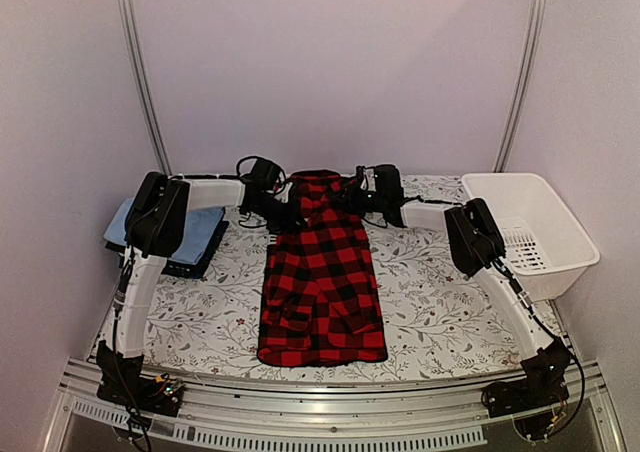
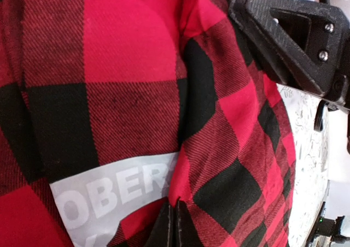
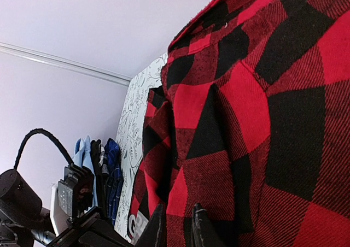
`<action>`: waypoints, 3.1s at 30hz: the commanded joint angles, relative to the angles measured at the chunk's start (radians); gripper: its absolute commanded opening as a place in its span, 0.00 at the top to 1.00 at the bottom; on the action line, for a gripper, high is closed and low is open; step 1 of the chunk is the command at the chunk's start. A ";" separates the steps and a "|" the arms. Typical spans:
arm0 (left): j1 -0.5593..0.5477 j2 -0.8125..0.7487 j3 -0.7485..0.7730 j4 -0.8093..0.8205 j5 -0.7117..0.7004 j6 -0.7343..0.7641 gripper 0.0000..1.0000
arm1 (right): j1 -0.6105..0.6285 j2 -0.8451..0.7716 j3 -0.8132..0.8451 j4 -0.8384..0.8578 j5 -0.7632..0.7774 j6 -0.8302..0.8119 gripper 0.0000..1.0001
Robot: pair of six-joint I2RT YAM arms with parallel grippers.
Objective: Fold and stack the long sleeve shirts
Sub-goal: Smooth out the rectangle-folded shirt at the center of the board.
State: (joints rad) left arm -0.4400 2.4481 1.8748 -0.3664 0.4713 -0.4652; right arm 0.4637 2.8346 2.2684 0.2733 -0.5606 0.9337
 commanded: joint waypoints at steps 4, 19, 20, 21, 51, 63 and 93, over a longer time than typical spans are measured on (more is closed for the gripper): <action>0.011 -0.082 -0.077 0.022 -0.003 -0.070 1.00 | -0.003 0.035 0.004 0.016 -0.021 0.019 0.85; 0.058 -0.088 -0.148 0.017 -0.069 -0.100 1.00 | -0.009 -0.004 0.004 -0.027 -0.033 -0.017 0.86; 0.057 -0.091 -0.148 0.016 -0.070 -0.094 1.00 | -0.009 -0.015 0.004 -0.030 -0.038 -0.022 0.86; 0.058 -0.096 -0.145 0.018 -0.068 -0.086 1.00 | -0.009 -0.025 0.004 -0.032 -0.042 -0.029 0.86; -0.017 0.224 0.436 0.038 -0.119 -0.060 0.95 | -0.053 -0.672 -0.590 -0.261 0.015 -0.354 0.86; 0.073 0.329 0.547 0.133 -0.026 -0.111 0.66 | -0.052 -0.775 -0.775 -0.285 0.011 -0.383 0.87; -0.094 -0.582 -0.614 0.280 0.003 -0.235 0.71 | 0.092 -0.991 -1.020 -0.588 0.156 -0.539 0.70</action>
State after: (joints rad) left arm -0.4763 2.0178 1.4311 -0.1478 0.5262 -0.6533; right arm 0.5076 1.9507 1.3636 -0.3332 -0.4126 0.3668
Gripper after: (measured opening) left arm 0.291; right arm 0.286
